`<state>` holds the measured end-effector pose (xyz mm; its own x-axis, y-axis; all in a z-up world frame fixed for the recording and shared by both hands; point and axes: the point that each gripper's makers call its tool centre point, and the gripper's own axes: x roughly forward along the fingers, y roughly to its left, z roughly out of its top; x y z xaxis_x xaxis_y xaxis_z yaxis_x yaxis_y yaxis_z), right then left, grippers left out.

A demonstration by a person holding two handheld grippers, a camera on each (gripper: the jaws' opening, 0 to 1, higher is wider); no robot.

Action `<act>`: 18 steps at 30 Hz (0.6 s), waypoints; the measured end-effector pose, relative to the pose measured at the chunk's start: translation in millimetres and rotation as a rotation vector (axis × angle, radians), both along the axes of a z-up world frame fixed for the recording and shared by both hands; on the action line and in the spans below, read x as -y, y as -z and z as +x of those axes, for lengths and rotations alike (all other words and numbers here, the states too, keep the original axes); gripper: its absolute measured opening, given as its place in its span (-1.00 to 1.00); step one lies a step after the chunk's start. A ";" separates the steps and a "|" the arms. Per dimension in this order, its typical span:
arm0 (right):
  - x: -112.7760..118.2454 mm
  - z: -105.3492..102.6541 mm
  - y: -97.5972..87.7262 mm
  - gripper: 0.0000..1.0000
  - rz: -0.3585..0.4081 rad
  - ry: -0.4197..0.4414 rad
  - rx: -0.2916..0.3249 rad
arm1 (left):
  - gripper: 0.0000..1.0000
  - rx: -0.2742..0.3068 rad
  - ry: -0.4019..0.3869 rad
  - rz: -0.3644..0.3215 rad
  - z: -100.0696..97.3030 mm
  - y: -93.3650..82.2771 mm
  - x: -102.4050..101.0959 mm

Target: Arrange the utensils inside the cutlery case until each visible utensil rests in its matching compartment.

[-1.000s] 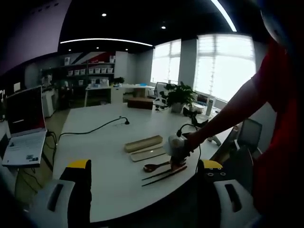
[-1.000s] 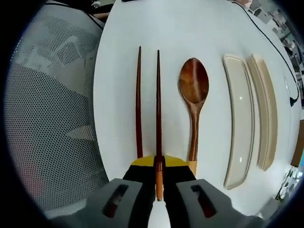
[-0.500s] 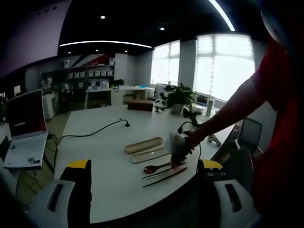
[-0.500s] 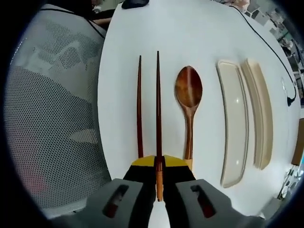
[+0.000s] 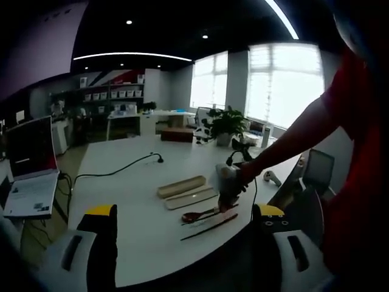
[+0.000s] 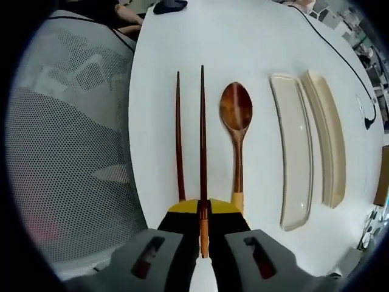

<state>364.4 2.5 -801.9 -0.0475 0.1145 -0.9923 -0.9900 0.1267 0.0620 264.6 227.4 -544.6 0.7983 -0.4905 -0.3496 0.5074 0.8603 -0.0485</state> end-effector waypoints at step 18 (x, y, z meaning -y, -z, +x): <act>5.9 20.3 -38.0 -1.00 -0.001 0.062 -0.021 | 0.84 0.008 0.013 -0.005 7.9 -3.9 4.8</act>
